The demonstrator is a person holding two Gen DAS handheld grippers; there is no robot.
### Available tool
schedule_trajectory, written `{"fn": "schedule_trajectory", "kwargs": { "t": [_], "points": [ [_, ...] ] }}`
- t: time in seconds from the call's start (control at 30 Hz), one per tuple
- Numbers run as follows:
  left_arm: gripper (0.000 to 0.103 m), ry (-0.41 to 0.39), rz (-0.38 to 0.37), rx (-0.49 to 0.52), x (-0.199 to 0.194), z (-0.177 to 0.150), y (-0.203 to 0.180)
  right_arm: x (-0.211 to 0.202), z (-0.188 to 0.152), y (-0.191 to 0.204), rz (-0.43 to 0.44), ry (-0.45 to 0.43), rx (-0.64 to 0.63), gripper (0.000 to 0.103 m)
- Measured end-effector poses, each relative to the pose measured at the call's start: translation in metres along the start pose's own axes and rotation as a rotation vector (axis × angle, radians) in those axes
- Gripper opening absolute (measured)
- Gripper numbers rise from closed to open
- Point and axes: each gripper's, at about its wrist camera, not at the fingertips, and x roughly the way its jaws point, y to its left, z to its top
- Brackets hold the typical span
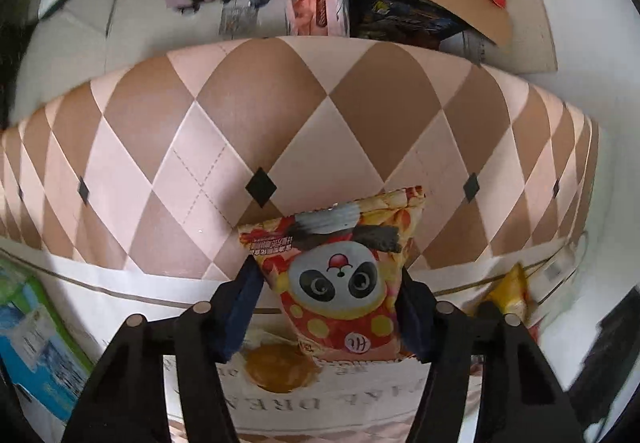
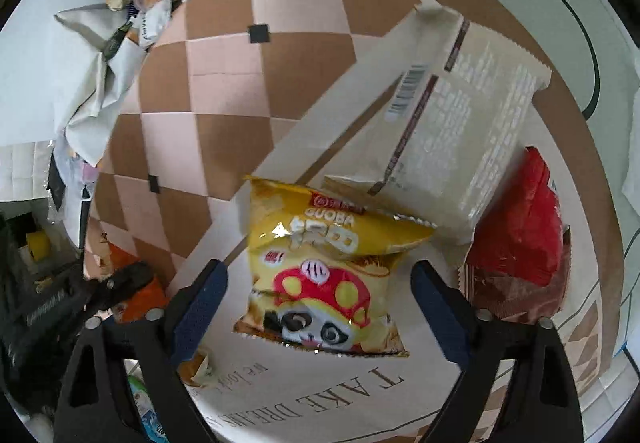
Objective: Organize snacks
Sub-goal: 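Grasp the red panda-print bag with the left gripper while the right grasps the yellow Guoba bag, then carry both bags over the box and open both grippers to drop them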
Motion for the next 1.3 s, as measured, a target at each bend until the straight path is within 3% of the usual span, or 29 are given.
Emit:
{"fn": "schedule_trajectory", "kwargs": {
  "t": [0.03, 0.1, 0.17, 0.4, 0.67, 0.87, 1.07, 1.3],
  "points": [
    [0.057, -0.014, 0.018, 0.019, -0.001, -0.004, -0.001, 0.000, -0.001, 0.000, -0.013, -0.015, -0.010, 0.086],
    [0.049, -0.035, 0.041, 0.050, -0.001, -0.010, -0.001, -0.001, -0.006, 0.005, -0.051, -0.045, -0.050, 0.070],
    [0.047, -0.053, 0.059, 0.076, -0.004, -0.018, 0.000, -0.002, -0.010, 0.007, -0.045, -0.052, -0.069, 0.061],
    [0.046, -0.121, 0.094, 0.164, -0.016, -0.043, 0.004, -0.009, -0.035, 0.015, -0.047, -0.072, -0.142, 0.059],
    [0.046, -0.214, 0.012, 0.228, -0.068, -0.097, 0.028, -0.052, -0.092, 0.041, 0.010, -0.147, -0.268, 0.058],
    [0.046, -0.320, -0.029, 0.263, -0.120, -0.166, 0.077, -0.091, -0.163, 0.066, 0.092, -0.174, -0.363, 0.058],
    [0.046, -0.373, -0.047, 0.222, -0.158, -0.235, 0.161, -0.119, -0.265, 0.105, 0.177, -0.168, -0.480, 0.058],
    [0.046, -0.428, 0.053, 0.169, -0.186, -0.294, 0.270, -0.137, -0.382, 0.165, 0.235, -0.154, -0.633, 0.058]
  ]
}}
